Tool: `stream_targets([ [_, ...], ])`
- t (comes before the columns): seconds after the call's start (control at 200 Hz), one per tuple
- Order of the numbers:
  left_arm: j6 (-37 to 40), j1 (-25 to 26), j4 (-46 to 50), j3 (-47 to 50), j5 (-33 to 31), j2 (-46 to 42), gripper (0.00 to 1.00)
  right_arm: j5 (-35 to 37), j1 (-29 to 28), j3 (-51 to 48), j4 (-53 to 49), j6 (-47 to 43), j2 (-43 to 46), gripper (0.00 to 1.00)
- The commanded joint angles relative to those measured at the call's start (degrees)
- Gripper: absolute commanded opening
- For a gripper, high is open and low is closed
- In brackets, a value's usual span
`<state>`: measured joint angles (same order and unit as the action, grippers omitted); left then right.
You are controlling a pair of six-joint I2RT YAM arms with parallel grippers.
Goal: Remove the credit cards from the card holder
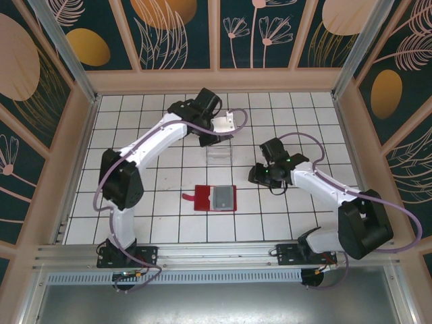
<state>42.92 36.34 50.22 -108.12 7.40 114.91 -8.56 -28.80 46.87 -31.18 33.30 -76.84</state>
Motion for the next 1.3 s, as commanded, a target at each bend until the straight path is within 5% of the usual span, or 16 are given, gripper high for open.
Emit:
stream_targets([
  [0.0,6.43,-0.79,12.75,-7.04,0.15,5.08,0.00,0.91,0.67,-0.42,-1.95,-0.89,1.69,0.43],
  [0.951,11.51,-0.99,21.09,-15.98,7.23,19.19,0.00,-1.54,1.72,-1.74,0.90,-0.53,-0.90,0.43],
  [1.146,9.92,-0.96,17.44,-18.23,2.03,19.38,0.23,-1.73,1.72,-1.70,1.24,-0.38,-0.91,0.43],
  [1.296,9.91,-1.00,14.91,-19.91,0.54,18.91,0.30,-1.73,1.67,-1.70,1.33,-0.18,-0.79,0.43],
])
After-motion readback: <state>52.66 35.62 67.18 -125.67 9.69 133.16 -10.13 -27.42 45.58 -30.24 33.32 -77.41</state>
